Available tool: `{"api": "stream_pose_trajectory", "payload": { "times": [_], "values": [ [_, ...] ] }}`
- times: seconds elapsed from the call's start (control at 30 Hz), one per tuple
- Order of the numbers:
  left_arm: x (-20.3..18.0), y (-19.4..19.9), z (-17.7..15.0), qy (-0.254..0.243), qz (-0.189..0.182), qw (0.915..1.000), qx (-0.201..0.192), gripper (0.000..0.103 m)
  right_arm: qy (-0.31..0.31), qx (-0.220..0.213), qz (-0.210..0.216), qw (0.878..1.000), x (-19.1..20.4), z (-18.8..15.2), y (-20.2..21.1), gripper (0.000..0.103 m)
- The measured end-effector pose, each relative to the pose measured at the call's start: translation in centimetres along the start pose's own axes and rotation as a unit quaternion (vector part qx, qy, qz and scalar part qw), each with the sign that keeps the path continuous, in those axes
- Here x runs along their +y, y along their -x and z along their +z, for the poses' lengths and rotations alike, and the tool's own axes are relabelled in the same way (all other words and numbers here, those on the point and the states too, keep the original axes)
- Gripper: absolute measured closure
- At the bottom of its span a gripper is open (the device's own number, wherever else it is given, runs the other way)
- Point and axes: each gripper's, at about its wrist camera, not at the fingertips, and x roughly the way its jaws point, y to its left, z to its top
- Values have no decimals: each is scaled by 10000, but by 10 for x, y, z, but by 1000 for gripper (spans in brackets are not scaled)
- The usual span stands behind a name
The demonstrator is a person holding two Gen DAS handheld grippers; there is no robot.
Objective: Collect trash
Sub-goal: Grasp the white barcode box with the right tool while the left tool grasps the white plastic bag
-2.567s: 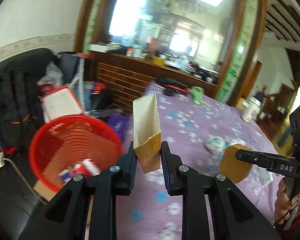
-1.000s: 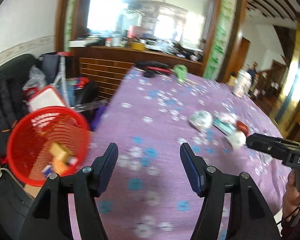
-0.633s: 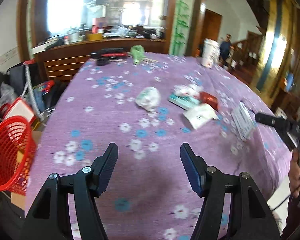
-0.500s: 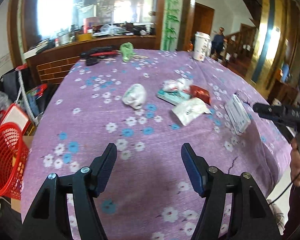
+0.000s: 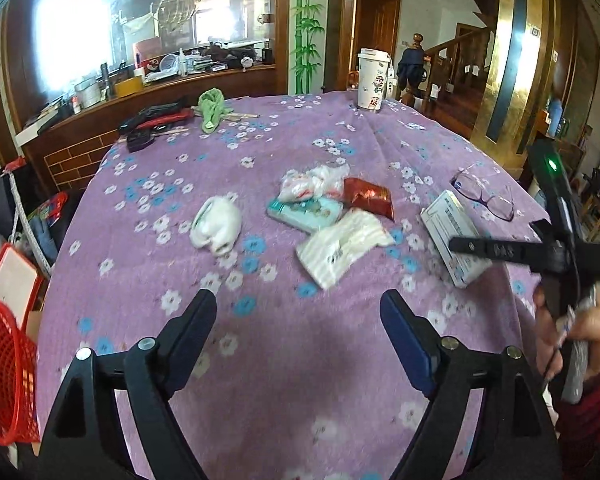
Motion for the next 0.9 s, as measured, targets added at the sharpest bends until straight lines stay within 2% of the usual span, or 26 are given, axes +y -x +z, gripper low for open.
{"api": "stream_pose_trajectory", "payload": {
  "times": [0.07,0.2,0.27,0.43,0.5,0.6,0.67,0.73,0.83,0.9],
  "values": [
    [-6,-13,8,-112,2,9999,90,18,-41,-90,90,9999,-6,-4,7,90],
    [-23,-46,24,-402,136,9989,223,18,-77,-318,559,9979,-13,-10,27,89],
    [-30,-69,30,-557,192,9974,407,18,-42,-406,676,9969,-13,-11,35,89],
    [-30,-109,37,-660,60,9951,734,18,-39,-474,869,9951,-18,-15,46,89],
    [-30,-115,36,-616,-38,9946,833,18,-55,-460,935,9945,-21,-16,47,89],
    [-38,-112,31,-585,-373,9934,913,25,-90,-443,995,9940,-25,-16,46,89],
    [-54,-105,26,-751,-534,9912,952,25,-105,-440,1039,9936,-27,-15,46,89],
    [-74,-94,20,-966,-844,9871,962,25,-134,-459,1066,9931,-29,-15,47,89],
    [-89,-91,21,-1199,-654,9865,902,25,-140,-483,1064,9930,-32,-15,47,89],
    [-89,-98,27,-1115,-435,9886,913,25,-152,-494,1074,9929,-34,-16,48,89]
  ]
}}
